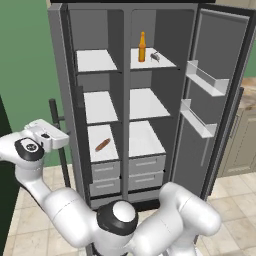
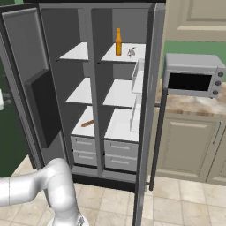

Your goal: Pick up the frozen fish from the freezer, place it on any shelf in the fridge, and close the fridge and freezer doors when done.

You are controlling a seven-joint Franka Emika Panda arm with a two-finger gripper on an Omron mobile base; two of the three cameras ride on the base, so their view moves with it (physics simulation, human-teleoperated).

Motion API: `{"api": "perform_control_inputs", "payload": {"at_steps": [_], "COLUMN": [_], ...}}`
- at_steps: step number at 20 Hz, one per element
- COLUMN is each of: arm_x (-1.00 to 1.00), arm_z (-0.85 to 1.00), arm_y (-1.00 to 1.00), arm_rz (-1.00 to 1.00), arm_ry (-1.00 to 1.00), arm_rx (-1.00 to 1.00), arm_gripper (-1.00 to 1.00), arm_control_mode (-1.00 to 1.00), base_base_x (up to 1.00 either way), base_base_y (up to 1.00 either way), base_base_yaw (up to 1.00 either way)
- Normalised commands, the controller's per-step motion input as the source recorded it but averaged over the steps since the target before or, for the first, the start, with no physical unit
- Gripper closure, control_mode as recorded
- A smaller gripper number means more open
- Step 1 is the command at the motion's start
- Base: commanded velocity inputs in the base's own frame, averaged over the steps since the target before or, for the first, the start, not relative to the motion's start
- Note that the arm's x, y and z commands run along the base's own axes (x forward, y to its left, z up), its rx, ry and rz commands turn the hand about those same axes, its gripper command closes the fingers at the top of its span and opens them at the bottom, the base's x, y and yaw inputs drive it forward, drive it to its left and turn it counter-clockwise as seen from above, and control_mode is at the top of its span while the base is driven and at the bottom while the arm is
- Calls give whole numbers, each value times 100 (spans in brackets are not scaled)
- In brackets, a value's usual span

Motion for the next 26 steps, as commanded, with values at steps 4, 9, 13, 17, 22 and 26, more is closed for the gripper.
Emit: {"api": "perform_control_inputs", "payload": {"at_steps": [4, 9, 13, 17, 22, 26], "arm_x": [22, 21, 20, 21, 26, 26], "arm_z": [-3, 0, 0, 0, 0, 0], "arm_y": [-24, -58, -74, -78, -82, -85], "arm_rz": [0, 0, 0, 0, 0, 0], "arm_ry": [0, 0, 0, 0, 0, 0], "arm_rx": [-2, 0, 0, 0, 0, 0], "arm_gripper": [-100, -100, -100, -100, -100, -100], "arm_control_mode": [-100, -100, -100, -100, -100, -100], "base_base_x": [0, 0, 0, 0, 0, 0], "base_base_y": [0, 0, 0, 0, 0, 0], "base_base_yaw": [0, 0, 0, 0, 0, 0]}}
